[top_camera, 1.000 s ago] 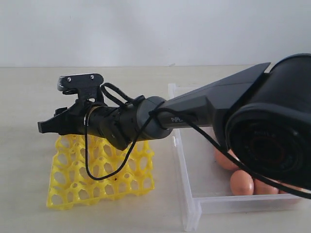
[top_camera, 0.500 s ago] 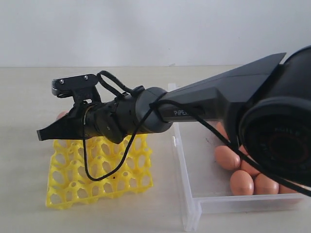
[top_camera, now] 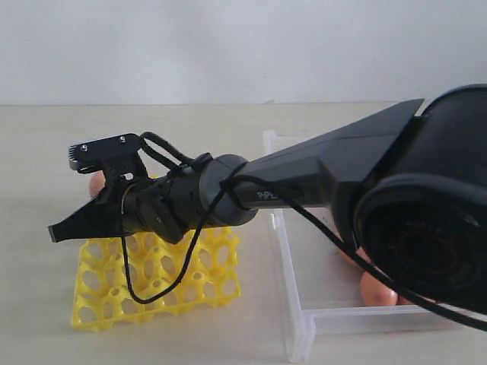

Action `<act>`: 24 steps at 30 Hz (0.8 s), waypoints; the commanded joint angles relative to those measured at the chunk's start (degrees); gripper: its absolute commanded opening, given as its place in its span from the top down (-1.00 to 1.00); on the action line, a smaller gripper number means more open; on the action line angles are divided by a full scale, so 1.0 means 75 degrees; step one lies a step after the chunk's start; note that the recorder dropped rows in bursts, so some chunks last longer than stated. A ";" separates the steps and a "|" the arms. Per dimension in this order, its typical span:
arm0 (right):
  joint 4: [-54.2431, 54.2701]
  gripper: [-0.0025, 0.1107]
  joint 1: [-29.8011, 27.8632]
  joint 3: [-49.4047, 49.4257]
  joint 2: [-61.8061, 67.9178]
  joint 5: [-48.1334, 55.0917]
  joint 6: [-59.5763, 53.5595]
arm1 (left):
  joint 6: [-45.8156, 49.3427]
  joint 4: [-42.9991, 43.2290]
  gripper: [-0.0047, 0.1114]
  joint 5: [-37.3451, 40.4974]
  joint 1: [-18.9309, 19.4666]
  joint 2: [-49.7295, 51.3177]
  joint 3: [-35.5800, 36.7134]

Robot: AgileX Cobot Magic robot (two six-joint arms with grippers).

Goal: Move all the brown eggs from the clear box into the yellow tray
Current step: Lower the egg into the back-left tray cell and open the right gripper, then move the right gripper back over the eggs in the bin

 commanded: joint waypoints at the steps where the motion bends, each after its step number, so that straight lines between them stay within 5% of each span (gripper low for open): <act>1: -0.0072 0.96 -0.0053 -0.0022 -0.0092 0.0507 -0.0006 | -0.0060 -0.0050 -0.42 -0.0004 -0.0050 -0.0030 0.0031; 10: -0.0124 0.96 -0.0025 0.0070 -0.1774 0.0811 -0.1666 | -0.0060 -0.0050 -0.42 -0.0004 -0.0050 -0.0030 0.0031; 15: -0.0124 0.96 -0.0038 0.1610 -0.3018 0.0348 -0.2009 | -0.0060 -0.0050 -0.42 -0.0004 -0.0050 -0.0030 0.0031; 19: 0.0093 0.96 -0.0127 0.4272 -0.4254 -0.2006 -0.2104 | -0.0060 -0.0050 -0.42 -0.0004 -0.0050 -0.0030 0.0031; 24: 0.1645 0.96 -0.0185 0.8112 -0.5378 -0.8281 -0.3422 | -0.0060 -0.0050 -0.42 -0.0004 -0.0050 -0.0030 0.0031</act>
